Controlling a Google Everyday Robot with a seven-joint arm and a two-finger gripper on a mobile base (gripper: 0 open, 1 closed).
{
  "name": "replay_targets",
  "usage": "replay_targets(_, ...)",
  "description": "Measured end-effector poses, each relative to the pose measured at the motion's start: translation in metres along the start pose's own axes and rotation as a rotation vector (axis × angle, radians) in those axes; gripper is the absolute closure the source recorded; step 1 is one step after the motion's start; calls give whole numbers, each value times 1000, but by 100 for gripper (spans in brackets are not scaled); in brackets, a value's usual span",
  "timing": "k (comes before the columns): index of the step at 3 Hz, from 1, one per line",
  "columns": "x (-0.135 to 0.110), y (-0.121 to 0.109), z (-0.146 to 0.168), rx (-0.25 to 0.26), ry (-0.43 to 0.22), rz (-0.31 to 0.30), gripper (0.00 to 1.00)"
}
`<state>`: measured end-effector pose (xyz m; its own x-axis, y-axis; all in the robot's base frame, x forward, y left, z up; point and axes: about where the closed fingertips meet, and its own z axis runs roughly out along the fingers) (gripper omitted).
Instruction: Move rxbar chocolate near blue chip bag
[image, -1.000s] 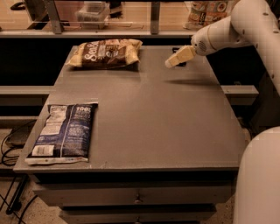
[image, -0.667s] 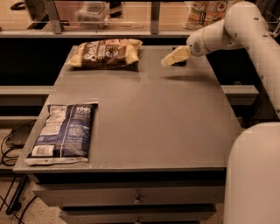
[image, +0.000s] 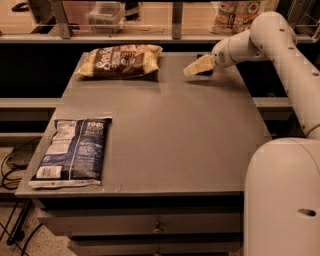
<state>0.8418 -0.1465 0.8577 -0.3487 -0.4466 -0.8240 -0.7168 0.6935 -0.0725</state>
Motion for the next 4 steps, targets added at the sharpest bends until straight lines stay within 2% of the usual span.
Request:
replay_targets(1, 20, -16, 7, 24, 25, 57, 2)
replay_targets(2, 29, -22, 8, 30, 38, 81, 24)
replay_targets(4, 18, -16, 3, 22, 36, 55, 71)
